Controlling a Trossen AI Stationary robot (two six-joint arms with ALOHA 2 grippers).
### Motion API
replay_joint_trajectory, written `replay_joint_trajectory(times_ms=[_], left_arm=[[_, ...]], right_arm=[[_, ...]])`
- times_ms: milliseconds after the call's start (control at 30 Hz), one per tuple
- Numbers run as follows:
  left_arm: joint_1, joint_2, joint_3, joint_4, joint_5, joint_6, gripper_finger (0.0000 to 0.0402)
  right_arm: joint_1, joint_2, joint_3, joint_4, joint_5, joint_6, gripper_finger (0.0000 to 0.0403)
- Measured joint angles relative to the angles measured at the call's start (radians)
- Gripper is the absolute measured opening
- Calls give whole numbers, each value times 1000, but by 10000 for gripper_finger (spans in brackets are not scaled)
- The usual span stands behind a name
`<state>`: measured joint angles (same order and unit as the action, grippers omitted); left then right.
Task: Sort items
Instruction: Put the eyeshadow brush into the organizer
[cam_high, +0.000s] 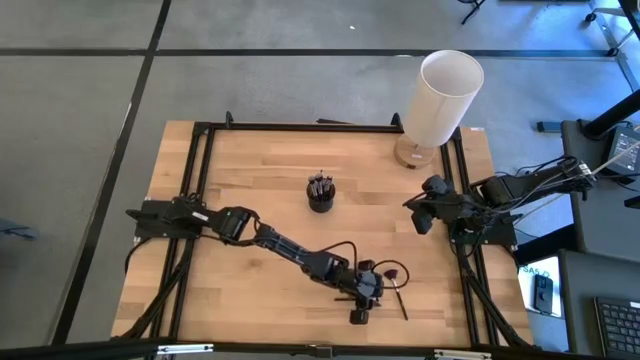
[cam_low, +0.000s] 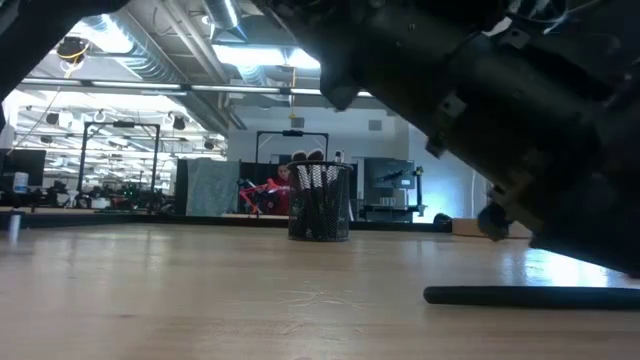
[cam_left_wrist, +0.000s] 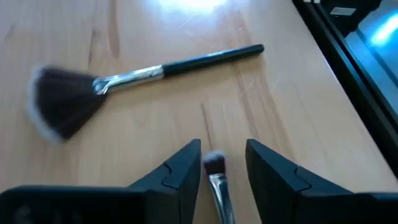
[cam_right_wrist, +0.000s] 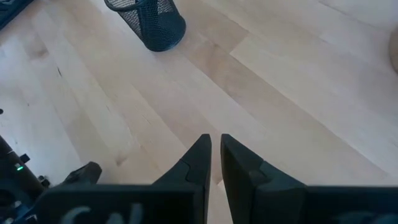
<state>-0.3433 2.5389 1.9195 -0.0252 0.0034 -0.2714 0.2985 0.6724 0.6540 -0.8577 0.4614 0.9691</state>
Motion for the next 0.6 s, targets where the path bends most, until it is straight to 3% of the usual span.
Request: replay_joint_trajectory(times_ms=[200,500,600], left_arm=[[-2,10,4,-16,1,19,125],[-2,4,5,-86,7,46,21],[-4,3,3,-94,18,46,7]], right_arm=[[0,0,0,0,0,-8,37],[0,0,0,0,0,-8,37],[0,0,0,0,0,-8,37]])
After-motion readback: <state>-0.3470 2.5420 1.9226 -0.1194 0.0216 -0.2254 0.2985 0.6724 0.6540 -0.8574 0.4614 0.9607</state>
